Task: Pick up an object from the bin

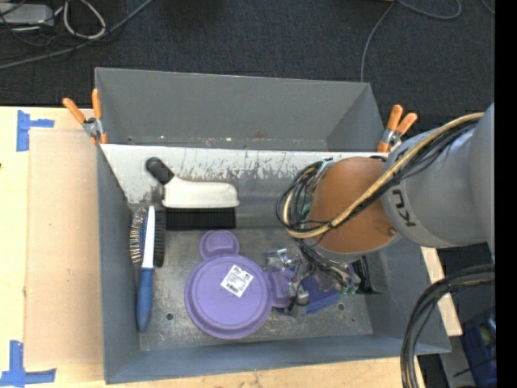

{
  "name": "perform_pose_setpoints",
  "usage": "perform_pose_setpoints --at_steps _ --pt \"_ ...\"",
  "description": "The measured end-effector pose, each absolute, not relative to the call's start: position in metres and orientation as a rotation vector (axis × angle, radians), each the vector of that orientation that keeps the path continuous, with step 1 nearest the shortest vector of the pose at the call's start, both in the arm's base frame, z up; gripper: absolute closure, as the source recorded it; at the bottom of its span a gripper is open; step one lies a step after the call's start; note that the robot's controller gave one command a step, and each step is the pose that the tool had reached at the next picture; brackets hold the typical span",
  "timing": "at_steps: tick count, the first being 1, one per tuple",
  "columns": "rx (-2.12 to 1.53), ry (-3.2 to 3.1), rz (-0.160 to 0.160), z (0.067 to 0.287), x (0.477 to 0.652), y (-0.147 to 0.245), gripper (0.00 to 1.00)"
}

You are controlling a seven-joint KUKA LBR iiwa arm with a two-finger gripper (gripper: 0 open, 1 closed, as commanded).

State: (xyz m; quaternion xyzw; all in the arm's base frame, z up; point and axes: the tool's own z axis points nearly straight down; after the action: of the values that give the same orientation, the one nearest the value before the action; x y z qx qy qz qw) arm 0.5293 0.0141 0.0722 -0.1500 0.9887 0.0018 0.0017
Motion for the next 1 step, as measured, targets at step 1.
perform_pose_setpoints --at_steps 1 --pt "-0.47 3.103 0.006 0.0723 0.5293 0.014 1.0"
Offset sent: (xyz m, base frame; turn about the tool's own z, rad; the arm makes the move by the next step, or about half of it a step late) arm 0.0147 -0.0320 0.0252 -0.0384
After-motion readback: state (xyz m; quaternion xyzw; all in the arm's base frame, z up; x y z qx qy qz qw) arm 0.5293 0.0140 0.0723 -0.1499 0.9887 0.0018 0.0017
